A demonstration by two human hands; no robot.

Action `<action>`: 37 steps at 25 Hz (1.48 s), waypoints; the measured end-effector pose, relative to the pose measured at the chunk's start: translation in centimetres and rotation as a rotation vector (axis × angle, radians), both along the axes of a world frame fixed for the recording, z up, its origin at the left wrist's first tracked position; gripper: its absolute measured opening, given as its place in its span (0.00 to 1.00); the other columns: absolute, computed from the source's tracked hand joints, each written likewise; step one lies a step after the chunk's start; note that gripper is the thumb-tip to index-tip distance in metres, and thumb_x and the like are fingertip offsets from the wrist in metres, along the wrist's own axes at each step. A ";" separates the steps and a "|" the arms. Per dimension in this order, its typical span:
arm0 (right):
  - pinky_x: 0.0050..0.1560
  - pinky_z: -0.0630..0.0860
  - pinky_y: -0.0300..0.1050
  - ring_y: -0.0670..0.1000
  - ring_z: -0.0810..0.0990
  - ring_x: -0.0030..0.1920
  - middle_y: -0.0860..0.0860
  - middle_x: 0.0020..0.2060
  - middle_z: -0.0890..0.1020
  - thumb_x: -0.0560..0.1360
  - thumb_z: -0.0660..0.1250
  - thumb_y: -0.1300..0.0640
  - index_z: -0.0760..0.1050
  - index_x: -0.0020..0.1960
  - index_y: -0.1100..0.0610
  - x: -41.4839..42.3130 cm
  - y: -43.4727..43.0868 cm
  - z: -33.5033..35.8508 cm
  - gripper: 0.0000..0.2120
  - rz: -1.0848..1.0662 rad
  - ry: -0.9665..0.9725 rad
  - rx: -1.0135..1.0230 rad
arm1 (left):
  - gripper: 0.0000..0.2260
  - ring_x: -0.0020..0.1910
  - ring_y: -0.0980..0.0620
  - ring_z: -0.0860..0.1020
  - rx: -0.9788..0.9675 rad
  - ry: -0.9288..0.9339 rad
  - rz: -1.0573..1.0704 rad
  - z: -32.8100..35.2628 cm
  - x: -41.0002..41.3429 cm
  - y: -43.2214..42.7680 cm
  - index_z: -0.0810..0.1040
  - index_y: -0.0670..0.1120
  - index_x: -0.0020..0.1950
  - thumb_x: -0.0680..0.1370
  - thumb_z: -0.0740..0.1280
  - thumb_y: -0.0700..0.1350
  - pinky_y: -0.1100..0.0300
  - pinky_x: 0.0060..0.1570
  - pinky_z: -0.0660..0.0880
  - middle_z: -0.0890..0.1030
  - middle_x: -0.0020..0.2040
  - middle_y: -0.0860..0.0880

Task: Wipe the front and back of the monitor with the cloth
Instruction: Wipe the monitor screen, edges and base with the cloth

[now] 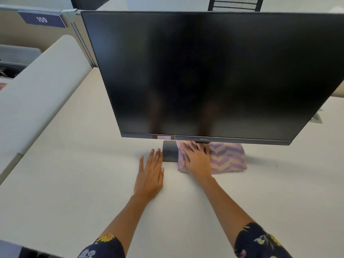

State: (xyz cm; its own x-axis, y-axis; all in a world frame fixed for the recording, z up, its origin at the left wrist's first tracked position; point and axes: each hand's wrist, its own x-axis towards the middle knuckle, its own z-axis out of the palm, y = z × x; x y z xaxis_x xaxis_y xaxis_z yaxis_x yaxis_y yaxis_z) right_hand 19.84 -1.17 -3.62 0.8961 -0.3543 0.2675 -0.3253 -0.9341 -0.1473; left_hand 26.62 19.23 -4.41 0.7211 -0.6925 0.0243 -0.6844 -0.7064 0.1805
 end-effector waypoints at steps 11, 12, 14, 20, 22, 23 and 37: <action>0.59 0.77 0.59 0.61 0.77 0.64 0.55 0.65 0.78 0.83 0.42 0.43 0.76 0.67 0.53 -4.8 -1.9 -1.2 0.29 -0.092 -0.038 -0.121 | 0.28 0.79 0.48 0.48 0.010 0.006 0.002 0.0 0.0 0.1 0.47 0.48 0.80 0.82 0.36 0.56 0.48 0.74 0.41 0.47 0.80 0.50; 0.56 0.77 0.59 0.62 0.79 0.60 0.57 0.60 0.81 0.82 0.40 0.43 0.79 0.63 0.54 -4.4 -2.6 -0.7 0.31 -0.206 -0.046 -0.056 | 0.27 0.79 0.48 0.49 0.002 0.006 0.005 0.1 0.1 0.0 0.47 0.48 0.80 0.82 0.36 0.57 0.47 0.74 0.41 0.48 0.80 0.50; 0.54 0.77 0.59 0.62 0.81 0.55 0.58 0.54 0.83 0.80 0.46 0.43 0.81 0.58 0.54 -2.7 -2.8 0.2 0.27 -0.329 -0.008 0.064 | 0.28 0.79 0.48 0.48 0.010 0.028 -0.002 0.1 0.2 -0.2 0.45 0.48 0.80 0.82 0.35 0.57 0.47 0.75 0.39 0.47 0.80 0.50; 0.63 0.73 0.58 0.58 0.74 0.67 0.51 0.68 0.76 0.82 0.49 0.45 0.68 0.71 0.50 -4.8 -1.8 -1.3 0.22 0.113 -0.065 -0.075 | 0.31 0.79 0.49 0.44 0.018 0.016 -0.013 0.2 0.2 -0.2 0.44 0.49 0.80 0.79 0.30 0.59 0.44 0.75 0.42 0.46 0.80 0.51; 0.62 0.71 0.55 0.55 0.73 0.69 0.48 0.70 0.74 0.81 0.53 0.48 0.71 0.71 0.50 -6.2 -3.2 -1.1 0.21 0.150 -0.131 -0.068 | 0.32 0.79 0.50 0.43 0.020 0.028 -0.016 0.2 0.0 -0.2 0.44 0.48 0.80 0.79 0.28 0.59 0.43 0.76 0.43 0.45 0.80 0.51; 0.61 0.73 0.54 0.55 0.75 0.67 0.49 0.69 0.75 0.82 0.52 0.48 0.73 0.70 0.50 -6.5 -3.8 -0.9 0.21 0.114 -0.157 -0.064 | 0.32 0.79 0.50 0.43 0.022 0.032 -0.019 0.3 0.0 -0.2 0.44 0.48 0.80 0.79 0.28 0.58 0.43 0.77 0.44 0.45 0.80 0.51; 0.54 0.78 0.55 0.59 0.79 0.62 0.53 0.65 0.79 0.83 0.41 0.43 0.76 0.68 0.54 -7.8 -4.9 -1.1 0.30 -0.142 -0.090 -0.074 | 0.28 0.78 0.49 0.52 0.118 0.033 -0.333 2.2 -0.7 -5.0 0.53 0.44 0.78 0.83 0.37 0.56 0.45 0.74 0.47 0.57 0.79 0.48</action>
State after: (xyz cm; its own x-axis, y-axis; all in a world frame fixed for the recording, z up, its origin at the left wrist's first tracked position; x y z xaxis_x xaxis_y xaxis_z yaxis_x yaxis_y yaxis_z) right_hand 12.09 -6.07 -4.70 0.8099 -0.4515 0.3745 -0.4429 -0.8893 -0.1144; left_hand 25.94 14.23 -2.18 0.4544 -0.8863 -0.0890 -0.8759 -0.4628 0.1367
